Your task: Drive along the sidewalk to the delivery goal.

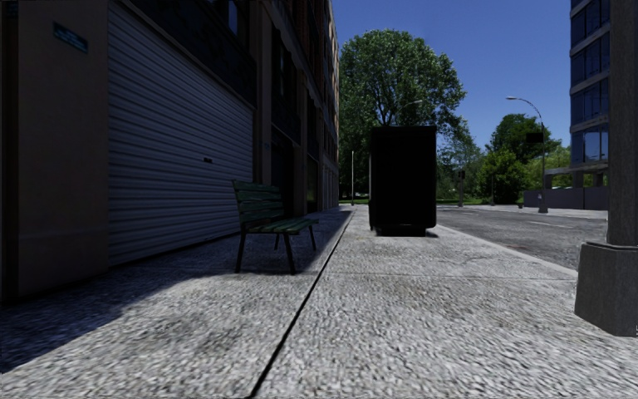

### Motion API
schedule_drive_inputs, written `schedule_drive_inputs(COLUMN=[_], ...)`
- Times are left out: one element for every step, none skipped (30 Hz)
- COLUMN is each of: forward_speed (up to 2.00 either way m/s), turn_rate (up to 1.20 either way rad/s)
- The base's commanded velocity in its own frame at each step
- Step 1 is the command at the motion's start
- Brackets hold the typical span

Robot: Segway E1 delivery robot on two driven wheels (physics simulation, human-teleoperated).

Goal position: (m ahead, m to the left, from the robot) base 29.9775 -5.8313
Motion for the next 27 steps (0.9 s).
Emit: schedule_drive_inputs(forward_speed=[2.0,2.0,2.0,2.0,2.0,2.0,2.0,2.0,2.0,2.0,2.0,2.0,2.0,2.0,2.0,2.0,2.0,2.0,2.0,2.0,2.0,2.0,2.0,2.0,2.0,2.0,2.0], turn_rate=[0.0,0.0,0.0,0.0,0.0,0.0,0.0,0.0,0.0,0.0,0.0,0.0,0.0,0.0,0.0,0.0,0.0,0.0,0.0,0.0,0.0,0.0,0.0,0.0,0.0,-0.34,-0.79])
